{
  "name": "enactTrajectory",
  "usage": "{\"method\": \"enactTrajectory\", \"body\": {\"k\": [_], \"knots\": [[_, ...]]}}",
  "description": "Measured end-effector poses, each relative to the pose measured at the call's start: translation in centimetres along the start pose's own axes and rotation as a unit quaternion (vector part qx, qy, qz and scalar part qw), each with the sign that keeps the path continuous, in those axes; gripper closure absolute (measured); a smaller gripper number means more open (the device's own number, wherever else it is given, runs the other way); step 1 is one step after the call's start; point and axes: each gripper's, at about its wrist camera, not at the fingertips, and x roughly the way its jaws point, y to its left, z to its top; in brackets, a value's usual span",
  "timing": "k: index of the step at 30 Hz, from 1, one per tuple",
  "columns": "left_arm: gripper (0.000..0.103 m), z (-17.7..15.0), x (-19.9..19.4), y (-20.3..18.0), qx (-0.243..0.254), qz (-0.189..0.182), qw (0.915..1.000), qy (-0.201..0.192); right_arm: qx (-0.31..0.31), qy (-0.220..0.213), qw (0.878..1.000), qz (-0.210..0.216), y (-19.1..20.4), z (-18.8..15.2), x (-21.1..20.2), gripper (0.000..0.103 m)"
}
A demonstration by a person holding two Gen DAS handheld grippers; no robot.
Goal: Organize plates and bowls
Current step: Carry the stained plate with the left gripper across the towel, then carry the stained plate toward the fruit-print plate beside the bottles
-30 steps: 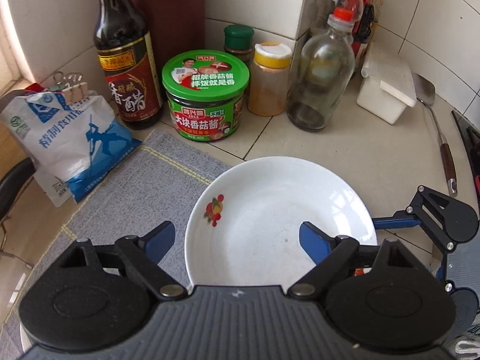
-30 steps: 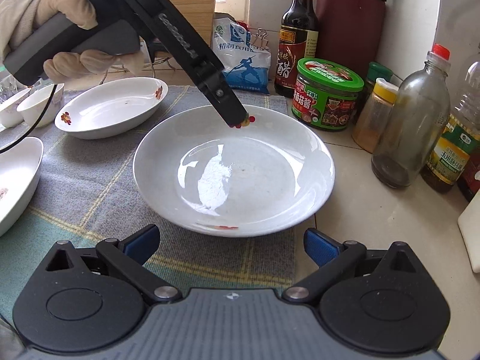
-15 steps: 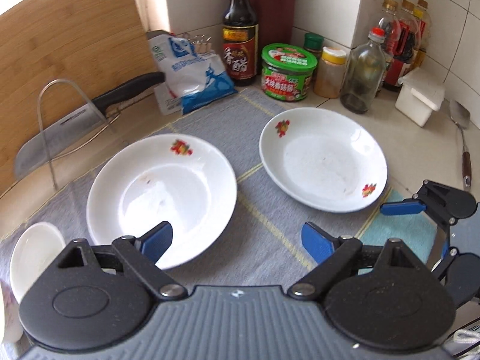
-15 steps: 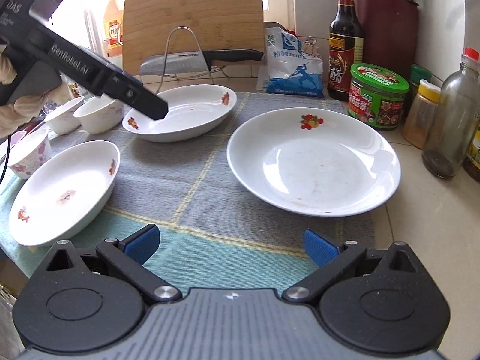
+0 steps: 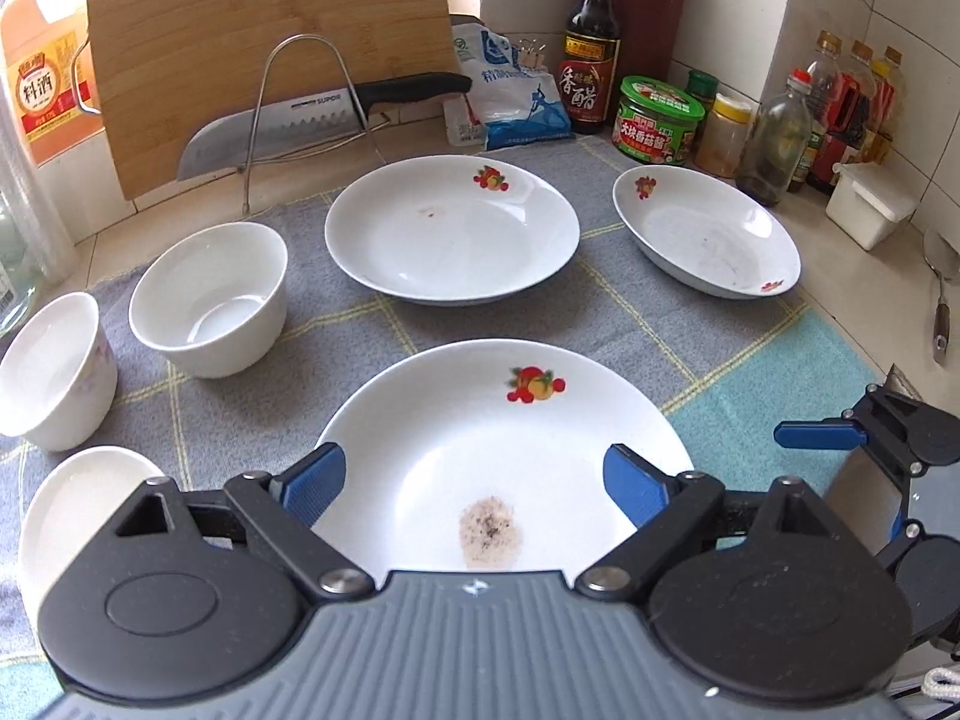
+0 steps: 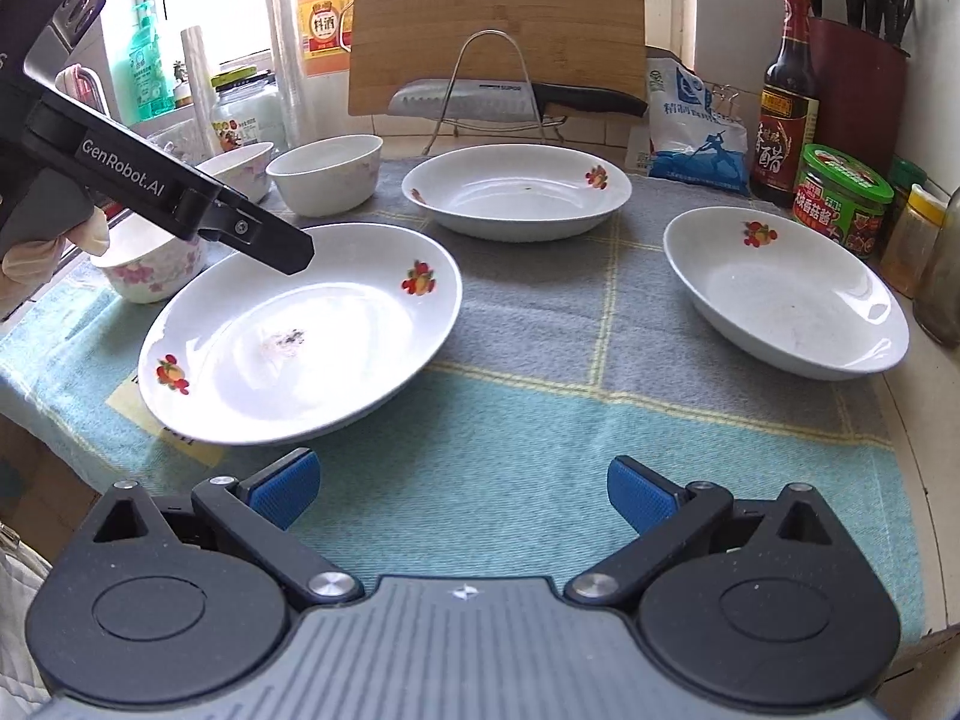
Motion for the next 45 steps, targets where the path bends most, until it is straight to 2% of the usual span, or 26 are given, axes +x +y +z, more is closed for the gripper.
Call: {"method": "enactTrajectory", "body": {"k": [9, 14, 20, 27, 32, 45], "knots": [[0.01, -2.2, -1.9, 3.0, -0.005, 0.001, 1.0, -0.006, -0.036, 0.003, 0.999, 0.016, 5.2, -0.2, 1.5, 0.0], [0.01, -2.9, -2.8, 4.2, -0.011, 0.009, 0.9999, -0.009, -0.051, 0.008, 0.998, 0.033, 6.5, 0.1, 3.0, 0.0], [0.01, -3.3, -3.2, 5.3, -0.021, 0.016, 0.9996, -0.006, -0.081, 0.007, 0.996, 0.029, 7.7, 0.5, 4.1, 0.0], [0.01, -2.6, -2.5, 5.5, -0.005, 0.009, 0.9999, 0.001, -0.083, 0.001, 0.996, 0.033, 7.3, 0.6, 4.3, 0.0], [0.01, -1.6, -1.3, 5.3, 0.007, -0.009, 0.9999, 0.011, -0.08, -0.025, 0.996, 0.034, 7.3, -0.2, 4.1, 0.0], [0.01, 1.9, 3.7, 5.1, 0.054, -0.038, 0.9958, 0.064, -0.078, -0.053, 0.995, 0.038, 7.0, -0.7, 4.1, 0.0]]}}
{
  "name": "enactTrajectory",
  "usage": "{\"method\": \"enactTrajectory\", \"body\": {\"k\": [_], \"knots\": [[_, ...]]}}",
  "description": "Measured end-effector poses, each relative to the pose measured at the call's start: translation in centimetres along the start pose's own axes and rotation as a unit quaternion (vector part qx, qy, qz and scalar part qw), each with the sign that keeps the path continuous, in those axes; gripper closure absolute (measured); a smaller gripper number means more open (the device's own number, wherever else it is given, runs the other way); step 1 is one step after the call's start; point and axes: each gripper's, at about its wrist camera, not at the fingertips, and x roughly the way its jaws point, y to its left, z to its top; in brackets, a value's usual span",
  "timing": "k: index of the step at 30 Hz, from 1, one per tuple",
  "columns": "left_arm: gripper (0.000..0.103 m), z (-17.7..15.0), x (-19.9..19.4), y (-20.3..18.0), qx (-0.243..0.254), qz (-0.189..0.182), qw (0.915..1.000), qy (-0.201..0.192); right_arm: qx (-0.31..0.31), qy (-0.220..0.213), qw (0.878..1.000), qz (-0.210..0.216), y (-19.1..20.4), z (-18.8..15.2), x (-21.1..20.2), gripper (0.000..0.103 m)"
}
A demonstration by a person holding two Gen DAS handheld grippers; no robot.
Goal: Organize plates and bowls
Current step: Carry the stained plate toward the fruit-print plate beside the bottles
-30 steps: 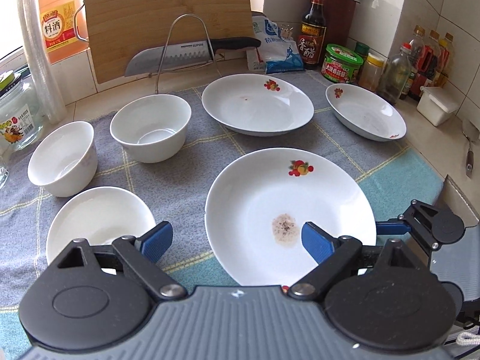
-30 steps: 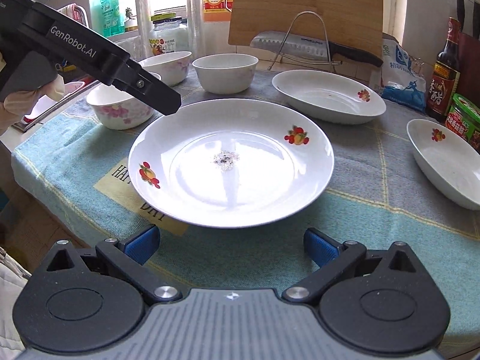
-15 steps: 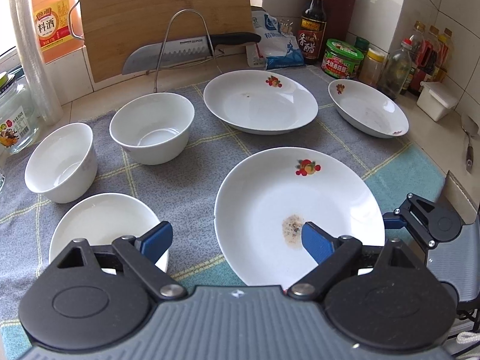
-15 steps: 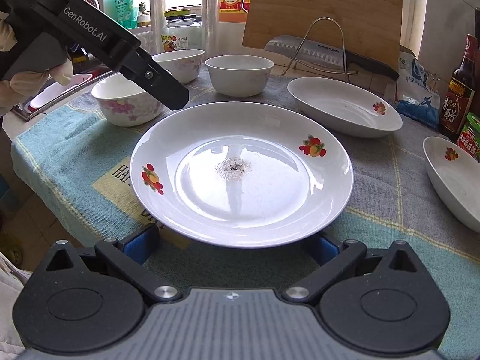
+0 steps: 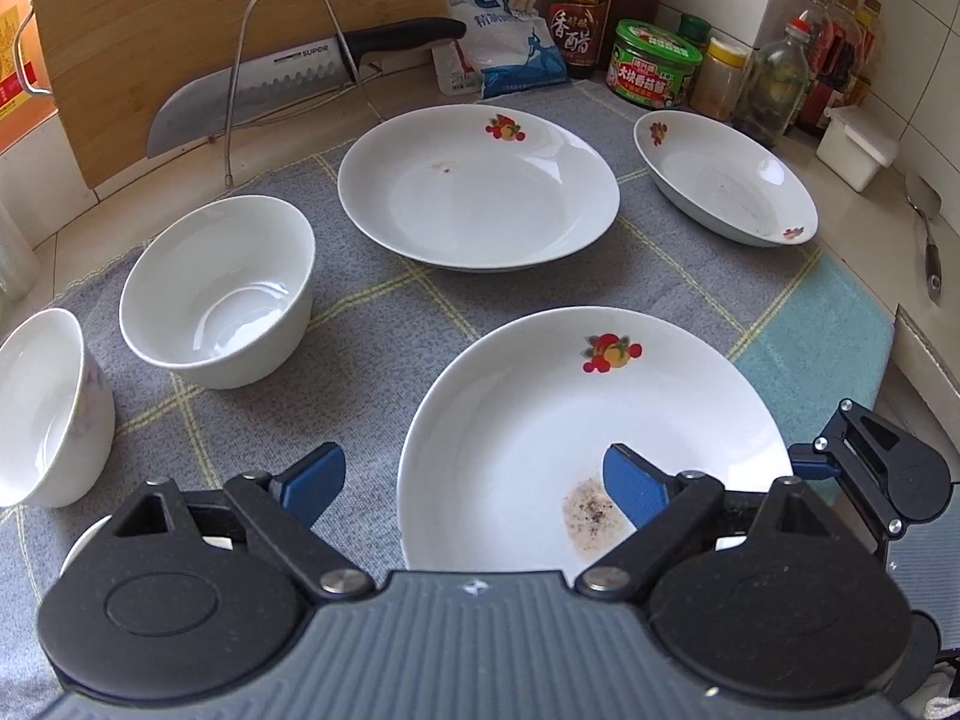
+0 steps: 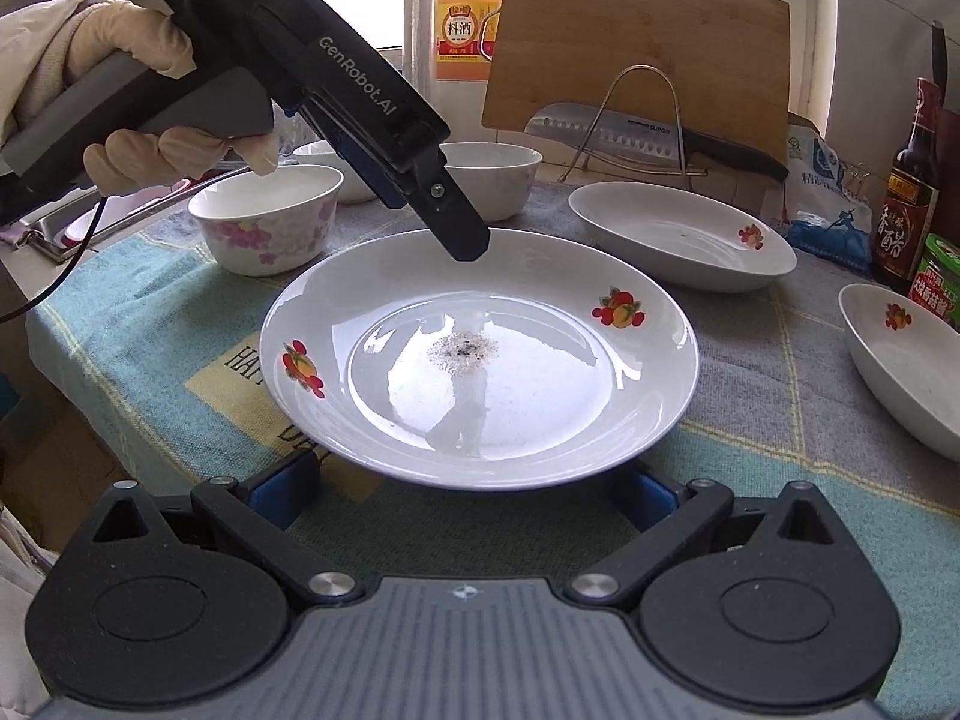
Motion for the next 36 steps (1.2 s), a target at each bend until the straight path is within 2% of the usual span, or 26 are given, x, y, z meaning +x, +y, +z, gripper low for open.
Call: {"method": "enactTrajectory", "body": {"k": [9, 19, 26, 36], "knots": [[0.011, 1.3, 2.5, -0.4, 0.034, -0.021, 0.9985, 0.039, -0.007, 0.0, 1.0, 0.0, 0.1, 0.1, 0.1, 0.0], [0.023, 2.2, 4.2, -0.1, 0.045, -0.057, 0.9941, 0.08, -0.009, 0.0, 1.0, 0.002, 0.0, 0.3, 0.3, 0.0], [0.031, 2.6, 4.3, 0.0, 0.047, -0.069, 0.9922, 0.092, -0.008, 0.003, 1.0, -0.003, 0.1, 0.5, 0.6, 0.0], [0.031, 2.9, 4.6, -0.1, 0.063, -0.077, 0.9896, 0.104, -0.007, 0.01, 1.0, -0.008, 0.1, 0.7, 0.8, 0.0]]}}
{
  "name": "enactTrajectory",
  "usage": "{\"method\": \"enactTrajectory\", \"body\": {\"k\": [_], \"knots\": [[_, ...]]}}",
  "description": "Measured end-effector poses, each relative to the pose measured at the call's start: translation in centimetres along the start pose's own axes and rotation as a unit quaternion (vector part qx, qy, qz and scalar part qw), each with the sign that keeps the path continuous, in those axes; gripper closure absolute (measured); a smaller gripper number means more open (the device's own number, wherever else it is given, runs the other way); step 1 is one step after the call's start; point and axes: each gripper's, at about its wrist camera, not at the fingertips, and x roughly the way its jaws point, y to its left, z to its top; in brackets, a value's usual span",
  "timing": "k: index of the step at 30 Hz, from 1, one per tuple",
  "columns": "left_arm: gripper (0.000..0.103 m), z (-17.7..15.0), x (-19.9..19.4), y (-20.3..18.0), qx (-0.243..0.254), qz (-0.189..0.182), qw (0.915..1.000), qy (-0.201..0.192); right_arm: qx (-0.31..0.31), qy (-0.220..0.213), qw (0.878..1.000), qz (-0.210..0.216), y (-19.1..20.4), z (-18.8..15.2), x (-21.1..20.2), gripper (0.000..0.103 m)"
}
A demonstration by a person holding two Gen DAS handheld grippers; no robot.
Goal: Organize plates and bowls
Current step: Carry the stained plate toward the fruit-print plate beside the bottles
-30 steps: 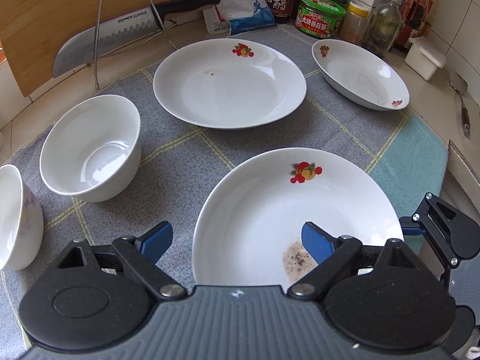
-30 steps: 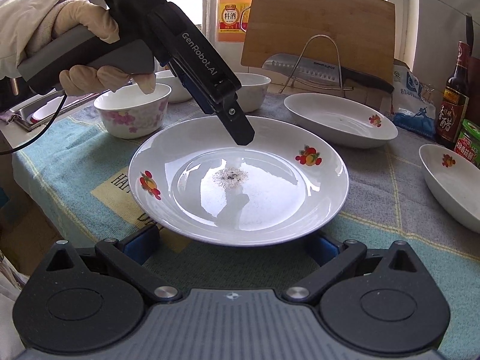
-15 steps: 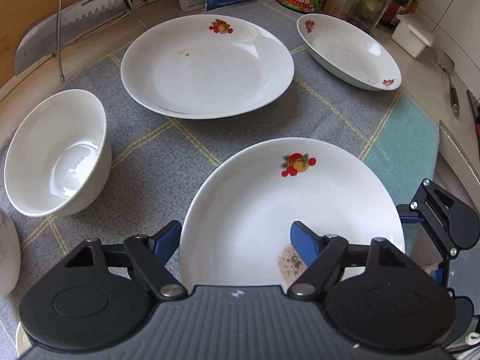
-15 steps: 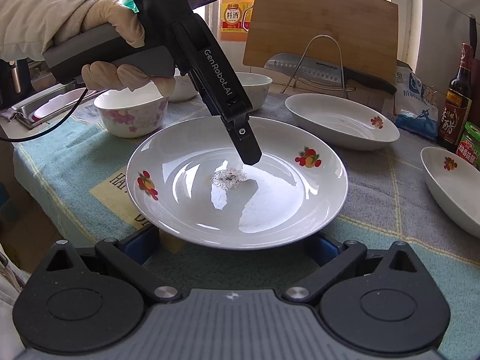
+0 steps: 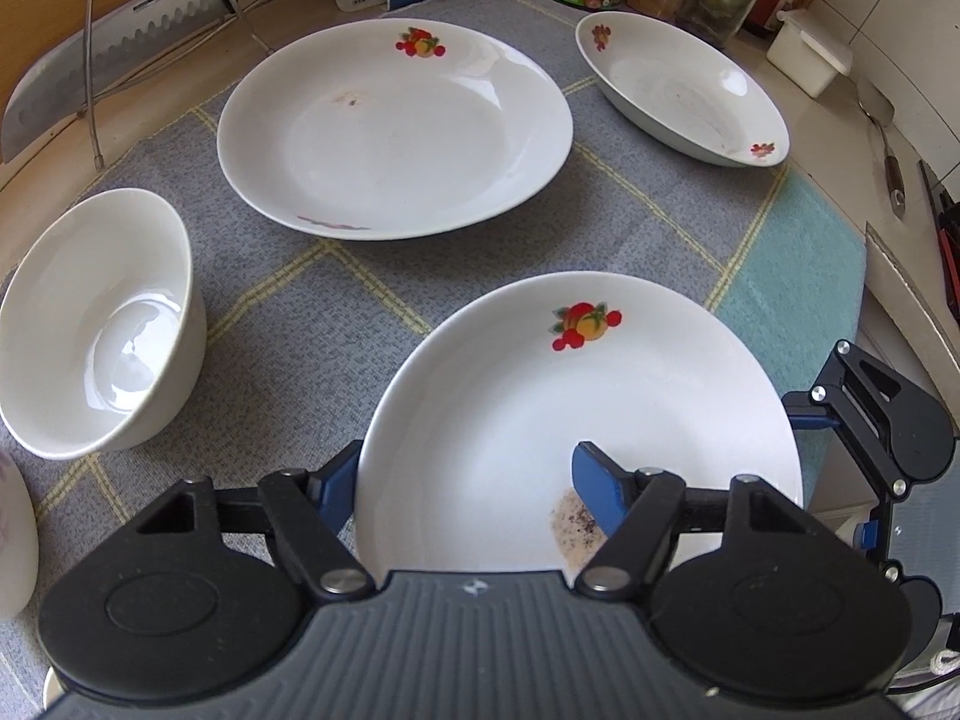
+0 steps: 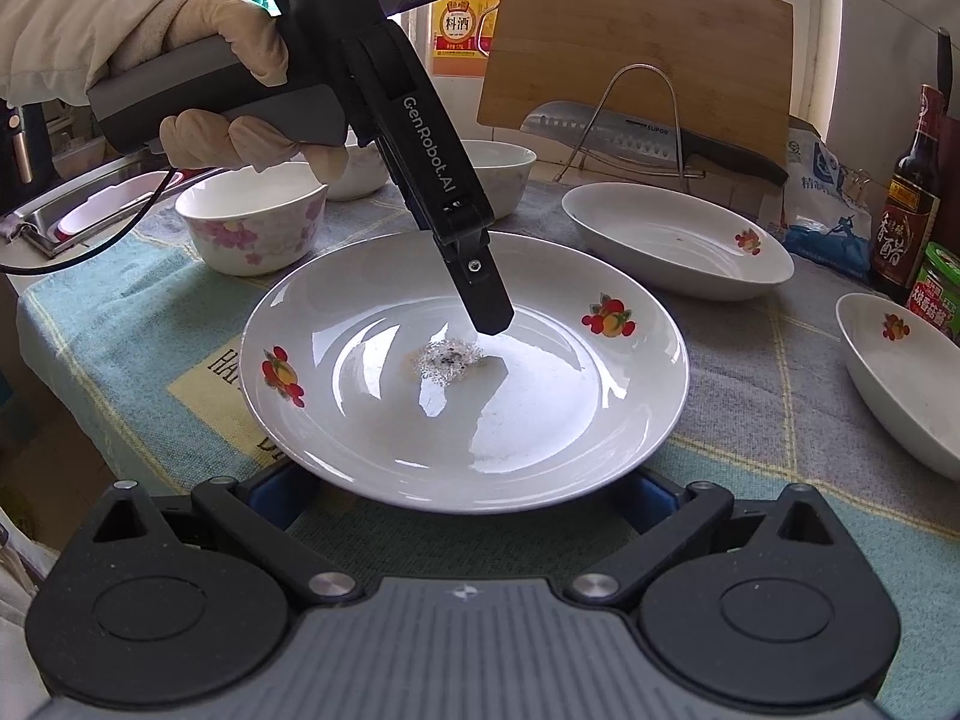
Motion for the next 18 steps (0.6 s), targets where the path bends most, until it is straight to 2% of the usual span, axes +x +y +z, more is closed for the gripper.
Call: {"method": "enactTrajectory", "body": {"k": [18], "knots": [[0.031, 0.29, 0.18, -0.15, 0.005, -0.005, 1.0, 0.004, 0.006, 0.015, 1.0, 0.007, -0.28, 0.69, -0.01, 0.0]]}}
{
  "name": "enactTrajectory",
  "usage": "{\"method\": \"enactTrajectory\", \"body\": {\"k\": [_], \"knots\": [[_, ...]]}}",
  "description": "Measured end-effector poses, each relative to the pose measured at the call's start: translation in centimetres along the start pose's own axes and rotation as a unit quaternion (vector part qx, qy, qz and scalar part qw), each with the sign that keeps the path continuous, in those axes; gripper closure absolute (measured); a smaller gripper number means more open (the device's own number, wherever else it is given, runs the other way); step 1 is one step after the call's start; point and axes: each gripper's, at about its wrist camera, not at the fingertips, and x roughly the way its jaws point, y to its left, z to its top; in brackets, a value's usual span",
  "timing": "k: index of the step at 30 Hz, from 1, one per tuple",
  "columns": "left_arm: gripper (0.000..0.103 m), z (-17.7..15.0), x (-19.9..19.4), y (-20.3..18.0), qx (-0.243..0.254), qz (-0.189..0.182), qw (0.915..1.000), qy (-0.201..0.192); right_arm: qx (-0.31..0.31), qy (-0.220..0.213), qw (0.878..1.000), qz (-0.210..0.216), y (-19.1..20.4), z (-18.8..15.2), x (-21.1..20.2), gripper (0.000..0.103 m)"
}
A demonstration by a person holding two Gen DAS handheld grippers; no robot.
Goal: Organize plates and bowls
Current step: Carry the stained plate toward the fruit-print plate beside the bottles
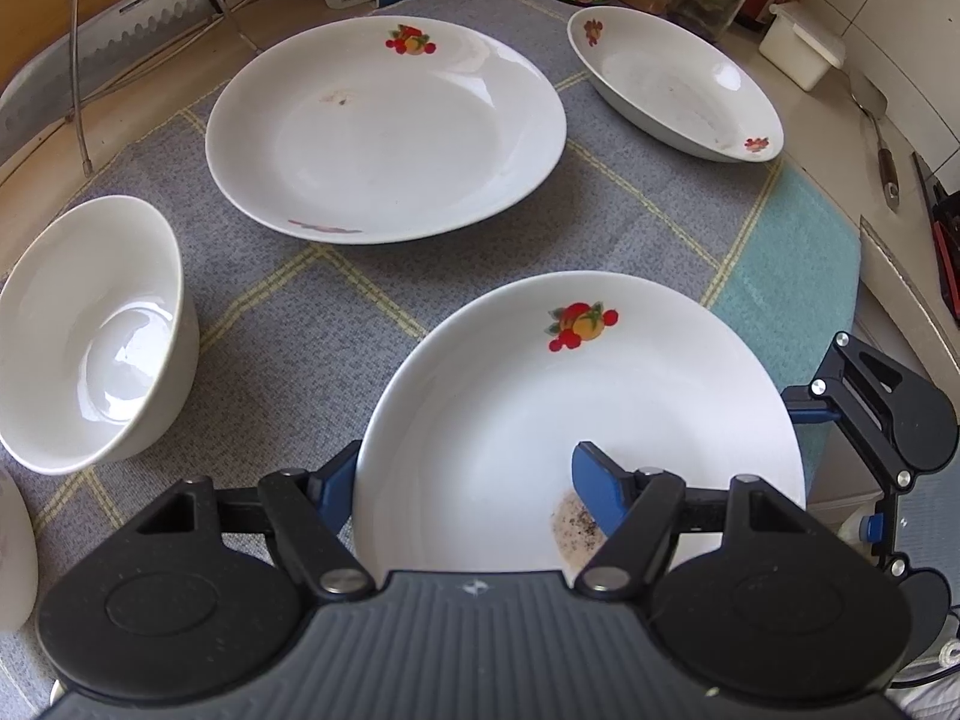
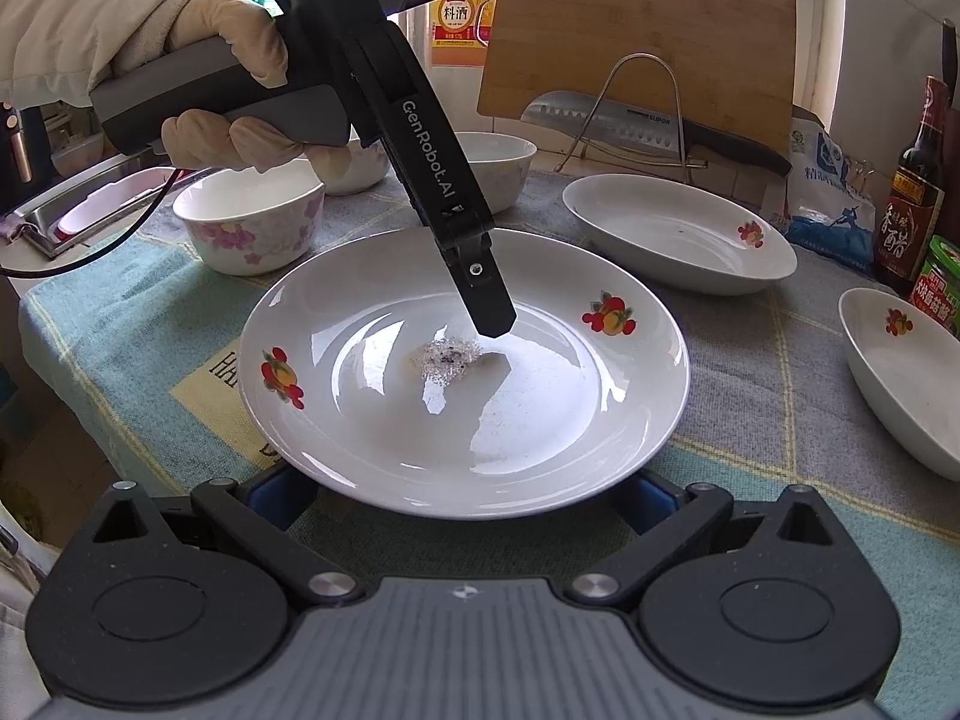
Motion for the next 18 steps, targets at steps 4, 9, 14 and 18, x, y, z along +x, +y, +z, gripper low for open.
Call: {"method": "enactTrajectory", "body": {"k": [4, 9, 14, 18], "knots": [[0.031, 0.1, -0.4, 0.0, -0.002, -0.001, 1.0, -0.005, -0.004, 0.001, 1.0, 0.0, -0.1, 0.3, -0.1, 0.0], [0.031, 0.5, -1.0, -0.1, -0.005, 0.001, 0.9999, -0.01, -0.01, 0.002, 1.0, 0.003, -0.4, 0.5, -0.4, 0.0], [0.031, 0.9, -1.5, -0.6, -0.005, 0.002, 0.9999, -0.014, -0.014, 0.006, 1.0, 0.006, -0.8, 0.7, -0.7, 0.0], [0.031, 1.7, -1.9, -1.4, -0.006, 0.003, 0.9998, -0.019, -0.014, 0.007, 1.0, 0.01, -1.6, 1.0, -1.2, 0.0]]}}
